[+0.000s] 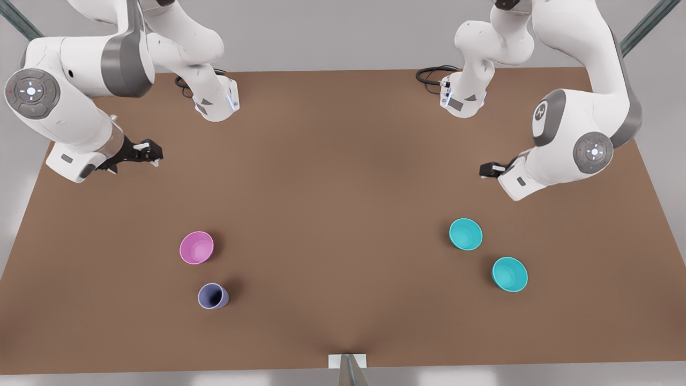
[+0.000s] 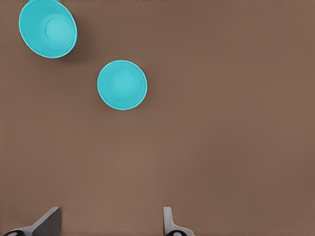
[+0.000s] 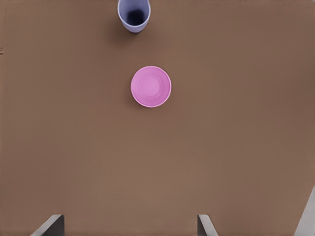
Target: Stack the blue bowl on the pink bowl
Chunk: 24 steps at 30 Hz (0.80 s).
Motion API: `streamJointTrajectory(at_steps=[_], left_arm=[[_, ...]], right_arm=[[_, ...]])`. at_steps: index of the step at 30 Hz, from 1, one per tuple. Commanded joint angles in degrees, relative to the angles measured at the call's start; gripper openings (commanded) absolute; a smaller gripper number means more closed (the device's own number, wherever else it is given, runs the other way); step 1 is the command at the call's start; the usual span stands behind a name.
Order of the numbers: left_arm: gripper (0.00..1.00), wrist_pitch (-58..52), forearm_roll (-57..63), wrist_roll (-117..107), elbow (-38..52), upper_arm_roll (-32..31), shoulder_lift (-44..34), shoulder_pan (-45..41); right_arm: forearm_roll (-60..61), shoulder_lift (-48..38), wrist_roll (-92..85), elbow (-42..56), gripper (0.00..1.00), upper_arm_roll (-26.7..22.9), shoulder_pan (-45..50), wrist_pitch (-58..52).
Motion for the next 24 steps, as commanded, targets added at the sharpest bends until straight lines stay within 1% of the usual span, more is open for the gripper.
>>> streamJointTrajectory(at_steps=[1, 3, 5, 6, 8, 10, 13, 15, 17, 19, 21, 24], left_arm=[[1.0, 0.4, 0.0, 0.8, 0.0, 0.0, 0.0, 0.0], [1.0, 0.4, 0.0, 0.8, 0.0, 0.0, 0.0, 0.1], [1.0, 0.4, -0.1, 0.8, 0.0, 0.0, 0.0, 0.1], [1.0, 0.3, -0.1, 0.8, 0.0, 0.0, 0.0, 0.1], [1.0, 0.3, -0.1, 0.8, 0.0, 0.0, 0.0, 0.1], [1.0, 0.3, -0.1, 0.8, 0.0, 0.0, 0.0, 0.4], [1.0, 0.3, -0.1, 0.8, 0.0, 0.0, 0.0, 0.4], [1.0, 0.3, -0.1, 0.8, 0.0, 0.0, 0.0, 0.4], [1.0, 0.3, -0.1, 0.8, 0.0, 0.0, 0.1, 0.4], [1.0, 0.3, -0.1, 0.8, 0.0, 0.0, 0.1, 0.4], [1.0, 0.3, -0.1, 0.8, 0.0, 0.0, 0.4, 0.4], [1.0, 0.3, -0.1, 0.8, 0.0, 0.0, 0.5, 0.4]], right_arm=[[0.0, -0.1, -2.3, 0.0, 1.0, 0.0, -0.1, 0.3], [0.2, 1.6, -2.9, 0.6, 1.0, -0.2, -0.5, 0.4], [-0.6, 9.6, -2.9, 0.5, 1.0, -0.4, -3.1, 0.8], [-0.4, 14.7, -2.4, 0.6, 1.0, -0.4, -5.2, 3.8], [0.1, 20.8, -2.1, 0.6, 1.0, -0.3, -8.3, 11.1], [1.3, 24.8, -1.7, 0.6, 1.0, -0.3, -10.0, 18.0], [3.9, 29.9, 0.9, 0.0, 1.0, -0.3, -11.2, 23.5], [6.5, 31.8, 1.9, -0.8, 1.0, -0.3, -11.0, 25.7], [10.4, 33.6, 2.2, -2.7, 1.0, -0.3, -11.7, 31.5], [11.5, 33.3, 2.2, -6.4, 1.0, -0.3, -12.2, 36.3], [12.4, 33.4, 2.2, -7.7, 1.0, -0.3, -12.2, 38.2], [12.9, 32.1, 2.2, -12.8, 1.0, -0.3, -12.9, 41.9]])
